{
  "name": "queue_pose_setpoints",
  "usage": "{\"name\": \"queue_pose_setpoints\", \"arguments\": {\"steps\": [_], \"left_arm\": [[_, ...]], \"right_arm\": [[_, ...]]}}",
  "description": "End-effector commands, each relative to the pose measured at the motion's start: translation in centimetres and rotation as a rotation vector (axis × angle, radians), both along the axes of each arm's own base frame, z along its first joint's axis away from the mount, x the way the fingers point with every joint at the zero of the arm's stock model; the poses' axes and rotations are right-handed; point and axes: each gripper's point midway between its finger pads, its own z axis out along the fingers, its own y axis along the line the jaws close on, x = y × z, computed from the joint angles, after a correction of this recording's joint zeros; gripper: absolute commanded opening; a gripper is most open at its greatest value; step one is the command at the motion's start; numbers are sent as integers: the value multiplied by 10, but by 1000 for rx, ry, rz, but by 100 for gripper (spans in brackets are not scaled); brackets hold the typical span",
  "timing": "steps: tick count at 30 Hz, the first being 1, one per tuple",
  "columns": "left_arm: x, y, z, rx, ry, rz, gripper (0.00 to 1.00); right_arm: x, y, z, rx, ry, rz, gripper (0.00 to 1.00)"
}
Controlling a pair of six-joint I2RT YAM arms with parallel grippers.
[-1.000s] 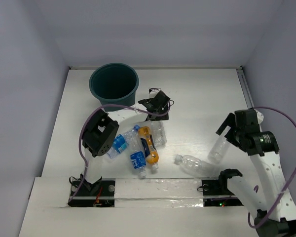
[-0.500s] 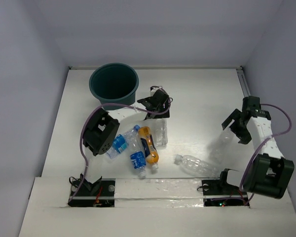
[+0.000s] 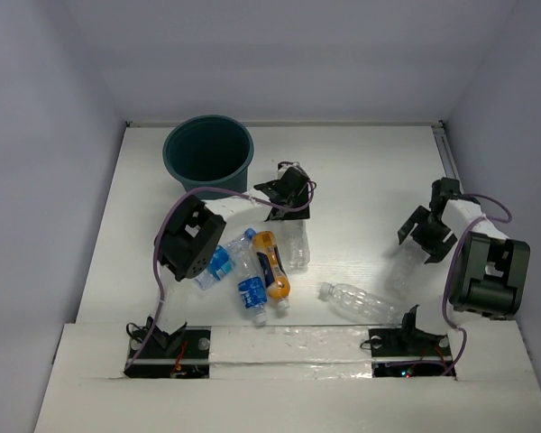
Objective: Put the plastic bottles in the bin
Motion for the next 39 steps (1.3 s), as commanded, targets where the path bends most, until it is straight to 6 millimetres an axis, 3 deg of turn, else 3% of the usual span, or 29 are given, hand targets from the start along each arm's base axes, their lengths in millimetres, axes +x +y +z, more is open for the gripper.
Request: {"name": "queue_pose_setpoints", "arguments": {"steps": [1,4,8,9,14,15,17,18,19,20,21,23,24,27,28,29,32,33,35,37,38,39], "left_arm": [[4,-4,24,-50,-37,-4,32],[7,-11,51,-103,-68,-11,24],[13,-17,102,-177,-141,-10,20],[15,-18,122,-199,-172,-8,18],[14,-16,180,-260,-243,-7,16],[15,-16,212,-299,-287,-10,16],[13,-11,246,-316,-331,-6,16],[16,-5,293,-347,-417,4,16],[16,1,316,-352,-459,16,16],[18,15,333,-333,-481,42,16],[26,35,381,-353,-574,92,17],[32,65,412,-328,-629,150,17],[42,100,443,-303,-710,237,18],[54,165,468,-217,-787,404,19],[63,199,470,-169,-806,480,19],[66,216,473,-147,-824,519,19],[74,272,473,-29,-885,660,20],[76,287,464,31,-882,709,20],[80,306,460,97,-894,769,20],[84,320,441,181,-871,817,21],[84,323,448,166,-915,838,21],[88,324,426,221,-891,822,23]], "right_arm": [[22,-7,1,-16,-67,-3,88],[29,-10,7,-33,-104,-11,72],[49,-13,36,-48,-222,-22,65],[52,-13,52,-61,-277,-20,64],[65,-8,129,-78,-504,12,61],[61,-4,151,-80,-570,22,61],[59,10,179,-31,-658,54,61],[58,15,198,-20,-710,61,61],[53,27,216,5,-769,89,61],[51,38,226,36,-799,103,61],[50,47,234,61,-831,118,61],[43,74,254,152,-913,171,61],[43,83,265,175,-956,194,61],[34,110,292,236,-1036,262,61],[32,116,305,242,-1070,279,60],[30,123,312,259,-1087,294,60],[23,150,338,311,-1144,371,60],[24,156,343,321,-1154,388,61],[23,172,350,349,-1161,433,61],[27,191,362,381,-1174,481,61],[28,198,365,395,-1174,499,61],[28,205,381,410,-1209,520,61]]}}
